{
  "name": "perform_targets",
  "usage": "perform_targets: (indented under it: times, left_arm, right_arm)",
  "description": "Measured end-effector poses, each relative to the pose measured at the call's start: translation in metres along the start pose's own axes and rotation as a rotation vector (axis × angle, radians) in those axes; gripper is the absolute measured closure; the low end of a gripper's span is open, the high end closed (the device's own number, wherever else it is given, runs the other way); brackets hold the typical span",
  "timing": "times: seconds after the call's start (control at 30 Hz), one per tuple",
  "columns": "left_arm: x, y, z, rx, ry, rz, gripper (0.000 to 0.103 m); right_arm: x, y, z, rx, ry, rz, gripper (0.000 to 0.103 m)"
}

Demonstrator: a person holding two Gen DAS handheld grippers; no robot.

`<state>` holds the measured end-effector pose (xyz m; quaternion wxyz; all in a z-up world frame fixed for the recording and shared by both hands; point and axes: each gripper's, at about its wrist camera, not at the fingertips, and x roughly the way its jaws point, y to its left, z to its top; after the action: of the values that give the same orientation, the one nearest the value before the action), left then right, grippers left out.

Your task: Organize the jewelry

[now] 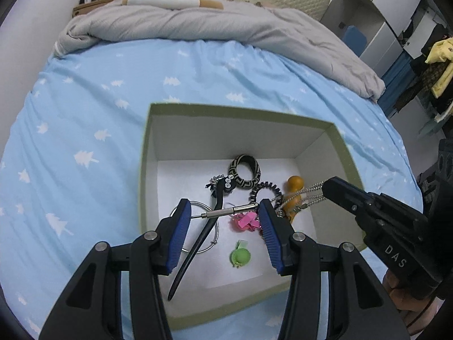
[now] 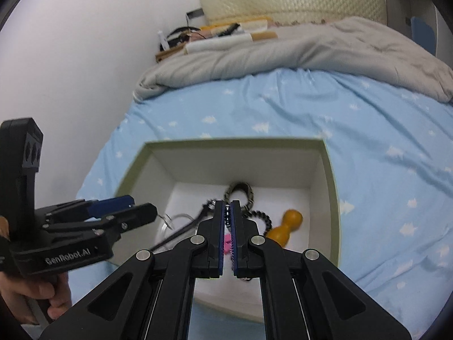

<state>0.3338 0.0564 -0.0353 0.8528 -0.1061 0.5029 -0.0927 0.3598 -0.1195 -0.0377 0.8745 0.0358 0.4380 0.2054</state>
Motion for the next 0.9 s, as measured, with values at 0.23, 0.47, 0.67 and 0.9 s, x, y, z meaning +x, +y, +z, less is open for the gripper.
perform_targets:
  times: [0.23,0.47,0.67,0.9]
  left_arm:
    - [-0.004,-0.005,0.002,0.008,0.004,0.011,0.052]
    - [-0.04,-0.015,0.007,0.03,-0.045,0.03,0.039]
    - [-0.078,-0.027,0.005,0.047,-0.099,0.04,0.028]
    - [-0.118,-0.036,-0.006,0.056,-0.152,0.056,0.023]
  right_arm:
    - [0.003,-0.017,-0.004,0.056,0.021,0.033,0.095]
    - [-0.042,-0.013,0.013,0.039,-0.064,0.009,0.082]
    - [-0.087,-0.005,0.023,0.027,-0.126,-0.005,0.08]
    - [-0.128,0.008,0.018,0.017,-0.168,-0.008,0.073]
